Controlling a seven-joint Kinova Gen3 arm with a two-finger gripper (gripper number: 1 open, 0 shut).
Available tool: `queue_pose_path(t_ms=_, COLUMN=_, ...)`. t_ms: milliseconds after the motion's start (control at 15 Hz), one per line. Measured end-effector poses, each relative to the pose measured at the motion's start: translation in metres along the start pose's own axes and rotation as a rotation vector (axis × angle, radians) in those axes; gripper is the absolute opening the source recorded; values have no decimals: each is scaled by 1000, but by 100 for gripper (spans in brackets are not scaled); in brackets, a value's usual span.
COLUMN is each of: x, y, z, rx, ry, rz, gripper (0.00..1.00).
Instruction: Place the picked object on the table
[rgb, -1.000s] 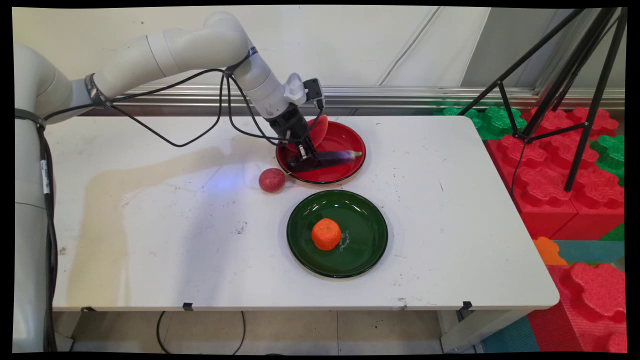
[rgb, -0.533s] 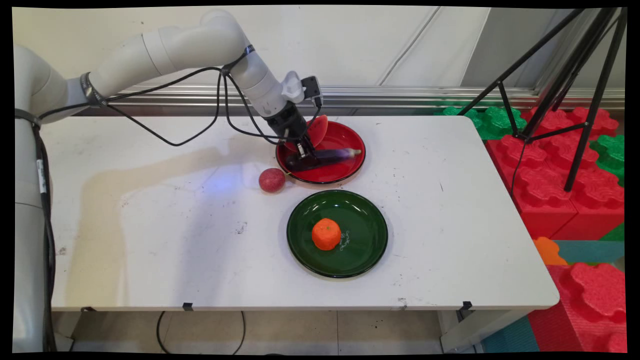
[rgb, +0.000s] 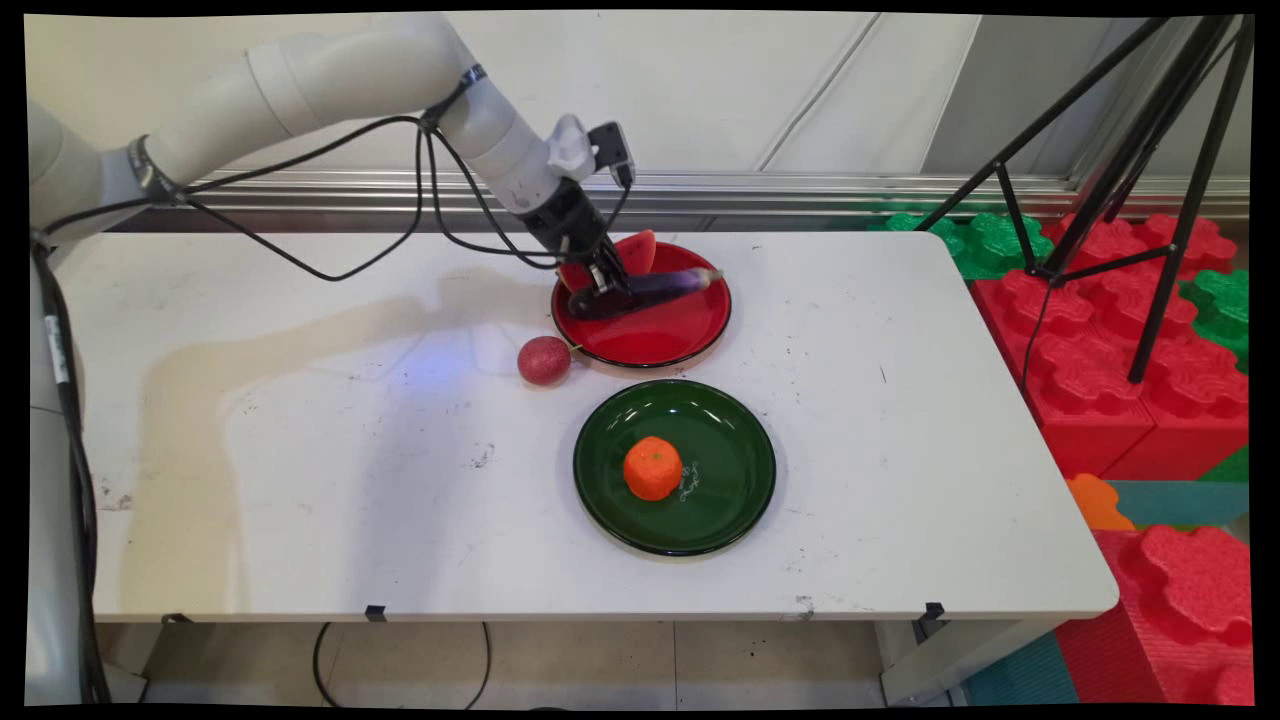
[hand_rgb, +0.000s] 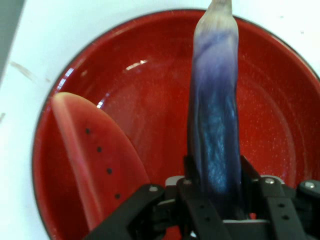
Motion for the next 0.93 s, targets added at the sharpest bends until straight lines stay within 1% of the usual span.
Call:
queue_pose_path(t_ms=400, x=-6, y=1, z=-42, rx=28, ry=62, rz=-23, gripper=0)
queue_pose_path(t_ms=600, x=-13, y=3, z=-61, rx=38, ry=78, rz=-28, gripper=0)
queue_pose_path(t_ms=800, x=-23, y=5, z=-87, rx=52, ry=95, rz=-38, gripper=0)
queue_pose_path(t_ms=933, x=-31, y=7, z=-104, rx=55, ry=106, rz=-47, gripper=0)
